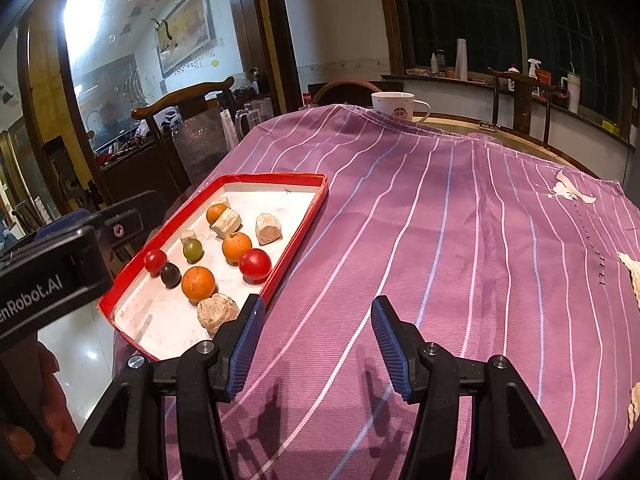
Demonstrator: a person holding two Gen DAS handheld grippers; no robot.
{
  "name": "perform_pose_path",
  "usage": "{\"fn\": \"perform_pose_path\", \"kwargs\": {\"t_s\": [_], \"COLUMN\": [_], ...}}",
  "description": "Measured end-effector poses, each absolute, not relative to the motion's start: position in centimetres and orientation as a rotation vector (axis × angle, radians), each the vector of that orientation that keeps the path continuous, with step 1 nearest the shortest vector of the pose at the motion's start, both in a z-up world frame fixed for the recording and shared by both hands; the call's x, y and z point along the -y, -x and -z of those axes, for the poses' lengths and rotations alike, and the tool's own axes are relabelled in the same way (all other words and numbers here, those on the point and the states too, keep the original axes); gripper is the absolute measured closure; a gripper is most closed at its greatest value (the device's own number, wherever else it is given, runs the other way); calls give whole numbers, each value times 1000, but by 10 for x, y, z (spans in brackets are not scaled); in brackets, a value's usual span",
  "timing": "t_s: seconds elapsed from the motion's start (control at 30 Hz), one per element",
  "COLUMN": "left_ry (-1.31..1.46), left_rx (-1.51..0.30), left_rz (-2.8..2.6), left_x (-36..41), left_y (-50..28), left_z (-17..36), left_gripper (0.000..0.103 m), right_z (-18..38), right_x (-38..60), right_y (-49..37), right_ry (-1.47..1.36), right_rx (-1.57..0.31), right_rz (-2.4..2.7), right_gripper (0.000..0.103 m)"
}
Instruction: Organize fruits
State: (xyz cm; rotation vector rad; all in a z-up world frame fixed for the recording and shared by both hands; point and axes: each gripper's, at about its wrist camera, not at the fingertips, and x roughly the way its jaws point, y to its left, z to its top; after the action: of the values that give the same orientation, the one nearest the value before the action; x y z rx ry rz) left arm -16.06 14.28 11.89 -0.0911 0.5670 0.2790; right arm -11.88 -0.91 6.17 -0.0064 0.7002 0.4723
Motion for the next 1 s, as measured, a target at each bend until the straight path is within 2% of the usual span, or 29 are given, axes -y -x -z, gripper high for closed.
{"fn": "perform_pose_path", "kwargs": {"t_s": [0.53,0.6,0.67,0.87,1.0], "left_ry": [70,66,56,32,8], "left_rx": [-486,-452,-402,-229,-227], "left_rz": [-350,-384,-430,-538,-545], "left_x": [-146,-146,-145,-141,-139], "left_y": [173,179,186,220,220], "left_z": [-125,-128,-133,-144,-144], "left_gripper": [6,6,0,0,0], "right_z": [-60,-61,-62,-64,-67], "right_x": [6,5,5,3,1], "right_y": [120,122,124,128,132], "right_ry": [15,15,16,24,32], "right_rx": [-696,-693,-687,-679,-672], "right_rz": [-472,-474,-476,-483,-486], "right_gripper": [42,42,42,41,41]}}
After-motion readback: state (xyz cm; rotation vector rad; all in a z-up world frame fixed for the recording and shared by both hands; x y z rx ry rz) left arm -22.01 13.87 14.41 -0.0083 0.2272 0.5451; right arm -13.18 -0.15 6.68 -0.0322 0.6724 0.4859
